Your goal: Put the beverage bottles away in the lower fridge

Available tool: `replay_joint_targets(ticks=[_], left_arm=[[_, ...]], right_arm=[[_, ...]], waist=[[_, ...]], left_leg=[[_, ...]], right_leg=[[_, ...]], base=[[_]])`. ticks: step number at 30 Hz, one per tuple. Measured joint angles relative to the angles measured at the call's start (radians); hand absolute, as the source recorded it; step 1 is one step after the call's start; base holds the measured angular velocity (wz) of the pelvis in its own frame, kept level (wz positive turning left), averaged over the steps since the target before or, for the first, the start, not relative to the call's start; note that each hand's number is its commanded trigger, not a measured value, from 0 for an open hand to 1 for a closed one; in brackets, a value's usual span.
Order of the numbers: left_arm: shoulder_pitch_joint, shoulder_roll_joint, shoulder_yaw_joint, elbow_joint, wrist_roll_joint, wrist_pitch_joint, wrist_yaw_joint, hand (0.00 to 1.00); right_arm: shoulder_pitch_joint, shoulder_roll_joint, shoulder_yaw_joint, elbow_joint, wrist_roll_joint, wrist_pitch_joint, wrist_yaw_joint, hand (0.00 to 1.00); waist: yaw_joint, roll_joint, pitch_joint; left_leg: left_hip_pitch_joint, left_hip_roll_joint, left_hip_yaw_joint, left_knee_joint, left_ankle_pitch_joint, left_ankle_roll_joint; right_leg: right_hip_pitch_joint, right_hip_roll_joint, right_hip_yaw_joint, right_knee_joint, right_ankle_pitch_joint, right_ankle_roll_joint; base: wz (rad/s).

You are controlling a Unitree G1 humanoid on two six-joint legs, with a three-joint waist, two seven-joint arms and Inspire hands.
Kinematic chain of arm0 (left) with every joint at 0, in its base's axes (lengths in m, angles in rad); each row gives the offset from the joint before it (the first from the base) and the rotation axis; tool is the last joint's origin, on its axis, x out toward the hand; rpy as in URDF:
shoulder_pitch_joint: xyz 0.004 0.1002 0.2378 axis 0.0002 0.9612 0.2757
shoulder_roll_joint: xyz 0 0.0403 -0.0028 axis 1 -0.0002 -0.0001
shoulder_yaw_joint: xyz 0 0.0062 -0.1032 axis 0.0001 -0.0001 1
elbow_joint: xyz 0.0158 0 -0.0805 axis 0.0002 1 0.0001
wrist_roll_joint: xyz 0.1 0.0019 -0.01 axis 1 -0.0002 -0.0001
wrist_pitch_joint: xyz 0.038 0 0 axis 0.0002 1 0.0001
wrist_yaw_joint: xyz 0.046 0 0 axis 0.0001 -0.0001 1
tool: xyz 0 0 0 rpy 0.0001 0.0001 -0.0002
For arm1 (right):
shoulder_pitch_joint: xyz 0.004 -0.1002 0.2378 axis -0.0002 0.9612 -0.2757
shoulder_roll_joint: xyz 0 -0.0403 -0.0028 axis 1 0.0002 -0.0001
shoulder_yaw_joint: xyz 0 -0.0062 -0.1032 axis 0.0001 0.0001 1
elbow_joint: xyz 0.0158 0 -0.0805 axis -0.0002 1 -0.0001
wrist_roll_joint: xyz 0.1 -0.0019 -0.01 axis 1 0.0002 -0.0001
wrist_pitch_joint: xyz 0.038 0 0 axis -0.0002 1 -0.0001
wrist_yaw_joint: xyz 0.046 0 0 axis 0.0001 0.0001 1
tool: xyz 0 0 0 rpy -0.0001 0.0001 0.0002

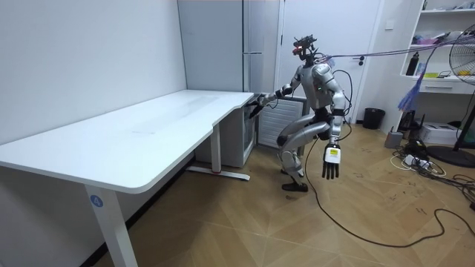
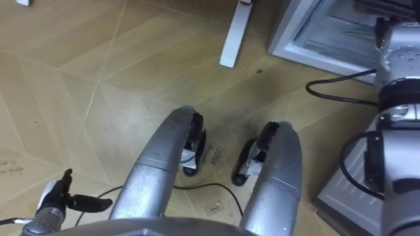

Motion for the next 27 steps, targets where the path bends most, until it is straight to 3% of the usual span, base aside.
replay_joint_targets(ticks=[5,18,22,27], left_arm=[[0.020,0.016,0.000,-0.022,0.000,0.002,0.001,0.00],[0.026,0.023,0.000,-0.055,0.007,0.010,-0.018,0.00],[0.033,0.031,0.000,-0.067,0.006,0.019,-0.047,0.00],[0.051,0.048,0.000,-0.081,-0.002,0.034,-0.075,0.00]], right_arm=[[0.000,-0.005,0.000,0.000,0.000,-0.003,0.001,0.00],[0.000,-0.005,0.011,0.001,0.000,0.009,0.013,0.00],[0.005,-0.003,0.040,0.020,0.000,0.019,0.078,0.00],[0.033,-0.003,0.042,0.102,-0.002,0.061,0.189,0.00]], waist=[[0.015,0.001,-0.0006],[0.018,0.001,-0.0003],[0.023,0.015,0.0056],[0.027,0.019,0.0056]], left_leg=[[0.002,0.001,-0.002,0.000,0.001,-0.001],[0.022,0.004,-0.001,-0.003,0.004,-0.008],[0.050,0.015,-0.015,-0.012,0.000,-0.007],[0.101,0.019,-0.038,-0.061,0.005,-0.019]], right_leg=[[0.000,0.000,0.000,0.002,0.000,0.000],[0.018,0.003,-0.002,-0.001,-0.001,0.000],[0.059,0.004,-0.028,-0.024,0.000,-0.001],[0.129,0.005,-0.067,-0.087,0.006,-0.003]], base=[[0.00],[0.00],[-0.03],[0.01]])
